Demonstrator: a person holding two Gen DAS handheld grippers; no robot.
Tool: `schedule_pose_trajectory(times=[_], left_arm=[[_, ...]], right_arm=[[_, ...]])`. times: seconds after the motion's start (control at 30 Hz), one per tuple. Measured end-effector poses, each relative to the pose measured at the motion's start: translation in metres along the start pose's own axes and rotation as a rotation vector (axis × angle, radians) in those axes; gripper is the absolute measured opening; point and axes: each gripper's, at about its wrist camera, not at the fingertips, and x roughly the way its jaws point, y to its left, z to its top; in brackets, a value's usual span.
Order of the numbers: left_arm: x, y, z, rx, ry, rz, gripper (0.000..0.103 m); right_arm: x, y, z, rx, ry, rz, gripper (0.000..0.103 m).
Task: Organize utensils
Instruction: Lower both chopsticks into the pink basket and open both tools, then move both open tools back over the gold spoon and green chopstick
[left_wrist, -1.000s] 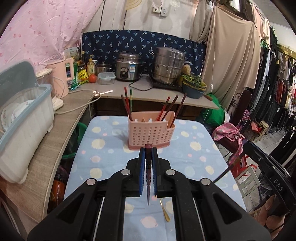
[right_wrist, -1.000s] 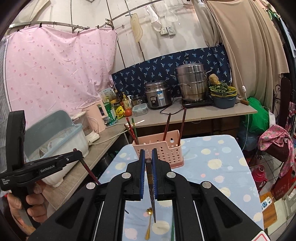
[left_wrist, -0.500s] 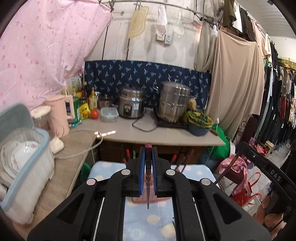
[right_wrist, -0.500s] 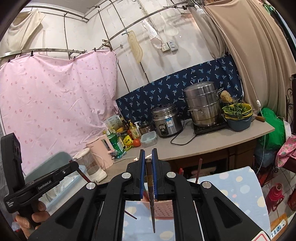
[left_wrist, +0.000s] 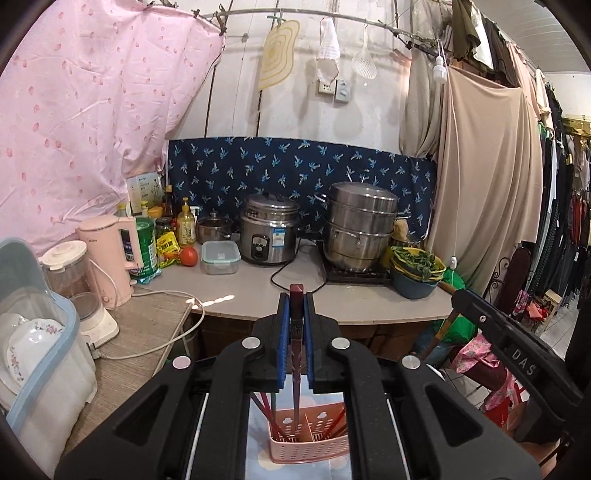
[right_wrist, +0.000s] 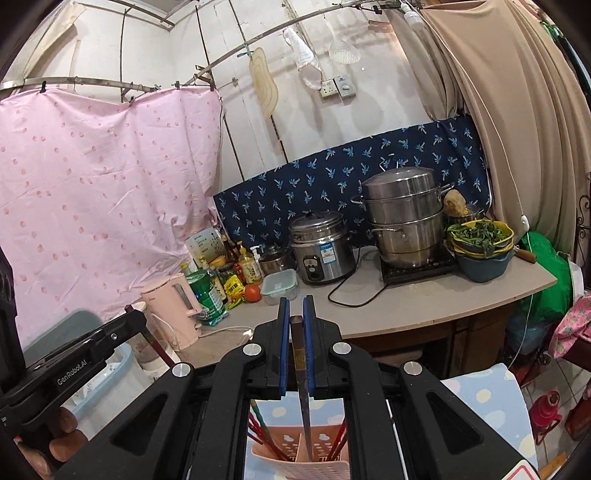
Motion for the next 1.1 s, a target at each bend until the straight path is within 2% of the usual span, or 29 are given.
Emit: schedule_pose_trajectory(times=[0.3, 0.57, 0.6, 0.63, 0.67, 0.73, 0.83, 0.93, 1.03, 1.1], left_arm=[[0.052, 0.008, -0.037, -0.017, 0.09, -0.009, 0.007], [0.068, 0.012, -0.055, -0.037, 0.139, -0.01, 0.007], [0.069, 0.012, -0.057, -0.038, 0.141, -0.005, 0.009], [0.069, 0.011, -0.059, -0.038, 0.147, -0.001, 0.017], [0.069, 0.01, -0.06, -0.038, 0.148, 0.0, 0.029], [0.064, 0.007, -0.062, -0.028, 0.133, 0.022, 0.043], [0.055, 0.003, -0.064, -0.012, 0.121, 0.036, 0.049], [0.043, -0.002, -0.063, -0.004, 0.118, 0.043, 0.051], [0.026, -0.008, -0.063, 0.009, 0.105, 0.058, 0.062], [0.015, -0.013, -0.065, 0.025, 0.096, 0.065, 0.064]], right_arm=[[0.046, -0.004, -0.041, -0.014, 0.101, -0.021, 0.007], [0.064, -0.01, -0.068, -0.018, 0.162, -0.047, 0.008], [0.063, -0.01, -0.07, -0.019, 0.158, -0.053, 0.013], [0.062, -0.011, -0.071, -0.019, 0.156, -0.059, 0.016], [0.06, -0.011, -0.071, -0.018, 0.153, -0.062, 0.024], [0.053, -0.013, -0.071, -0.01, 0.139, -0.07, 0.04], [0.04, -0.013, -0.069, -0.007, 0.119, -0.066, 0.043], [0.025, -0.011, -0.065, -0.004, 0.109, -0.06, 0.044], [0.006, -0.008, -0.065, -0.003, 0.102, -0.054, 0.048], [-0.009, -0.006, -0.066, -0.004, 0.092, -0.053, 0.05]])
